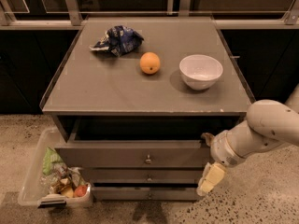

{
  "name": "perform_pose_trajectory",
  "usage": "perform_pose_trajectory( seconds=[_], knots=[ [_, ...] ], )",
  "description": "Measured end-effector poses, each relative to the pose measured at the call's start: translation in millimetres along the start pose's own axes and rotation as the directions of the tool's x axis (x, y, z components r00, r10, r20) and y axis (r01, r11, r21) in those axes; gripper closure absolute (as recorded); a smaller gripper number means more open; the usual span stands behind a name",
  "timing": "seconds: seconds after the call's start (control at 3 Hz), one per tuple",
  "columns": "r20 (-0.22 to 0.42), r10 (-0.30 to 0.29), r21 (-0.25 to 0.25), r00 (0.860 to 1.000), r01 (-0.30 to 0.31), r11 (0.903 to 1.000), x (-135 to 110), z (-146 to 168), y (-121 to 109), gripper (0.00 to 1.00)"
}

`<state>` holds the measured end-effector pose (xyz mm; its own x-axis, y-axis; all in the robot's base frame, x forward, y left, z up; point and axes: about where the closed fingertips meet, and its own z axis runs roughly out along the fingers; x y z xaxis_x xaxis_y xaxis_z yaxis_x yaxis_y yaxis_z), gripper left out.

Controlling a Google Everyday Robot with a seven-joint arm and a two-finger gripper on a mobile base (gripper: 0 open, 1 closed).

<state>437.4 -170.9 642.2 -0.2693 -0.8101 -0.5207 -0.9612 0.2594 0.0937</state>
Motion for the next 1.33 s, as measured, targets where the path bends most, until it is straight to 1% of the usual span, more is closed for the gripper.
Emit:
perform_pose_trajectory(
  seconds=[0.33, 0.67, 1.0, 1.33],
  knots=[
    [0.03, 0.007, 0.088, 1.0, -0.01, 0.9961, 4, -23, -15, 0.0],
    [0.062, -0.01, 0.228, 0.998, -0.005, 0.9736, 2, -64, -39, 0.0],
    [0.063, -0.01, 0.237, 0.998, -0.005, 0.9714, 3, -66, -40, 0.0],
    [0.123, 0.01, 0.214, 0.992, -0.037, 0.9761, 12, -49, -44, 0.0]
  ],
)
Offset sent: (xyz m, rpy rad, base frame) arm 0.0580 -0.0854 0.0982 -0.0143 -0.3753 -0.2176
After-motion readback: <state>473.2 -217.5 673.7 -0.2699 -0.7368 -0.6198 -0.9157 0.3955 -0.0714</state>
